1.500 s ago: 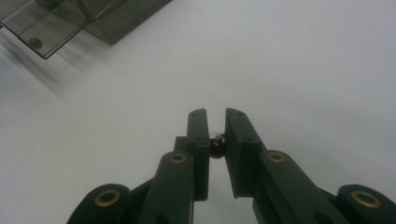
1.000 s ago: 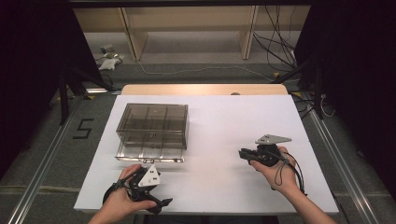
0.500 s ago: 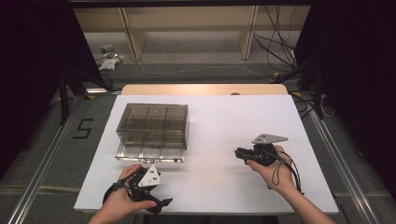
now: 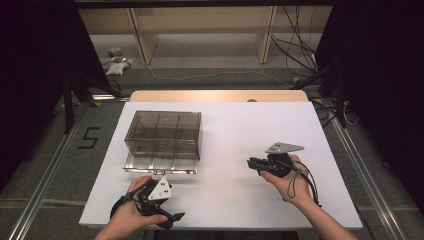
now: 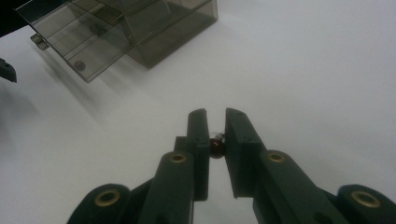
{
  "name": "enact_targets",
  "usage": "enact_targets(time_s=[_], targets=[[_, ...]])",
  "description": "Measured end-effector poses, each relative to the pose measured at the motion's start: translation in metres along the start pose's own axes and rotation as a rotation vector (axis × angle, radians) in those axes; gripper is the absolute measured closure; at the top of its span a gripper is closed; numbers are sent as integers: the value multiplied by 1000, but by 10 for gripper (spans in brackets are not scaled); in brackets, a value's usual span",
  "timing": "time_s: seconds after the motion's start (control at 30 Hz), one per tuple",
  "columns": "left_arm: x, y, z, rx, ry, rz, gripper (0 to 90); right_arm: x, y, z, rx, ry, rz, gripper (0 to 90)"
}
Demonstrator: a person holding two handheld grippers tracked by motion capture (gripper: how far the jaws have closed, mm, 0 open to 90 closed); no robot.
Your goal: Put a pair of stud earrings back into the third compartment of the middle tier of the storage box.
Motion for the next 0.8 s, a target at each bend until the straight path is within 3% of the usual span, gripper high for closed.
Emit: enact_targets(time_s=[0.8], targets=[[0,0,0,1,0,-1,56,-8,15,8,-34,-11,-30,811]])
Point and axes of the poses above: each handheld gripper's, and its own axes: z roughly forward along the jaws, x roughly out of its underside, y roughly to its left, the point moved 7 cm from there along z, roughly forward along the jaws, and after that the axes turned 8 degrees about x, right-handed, at the moved point
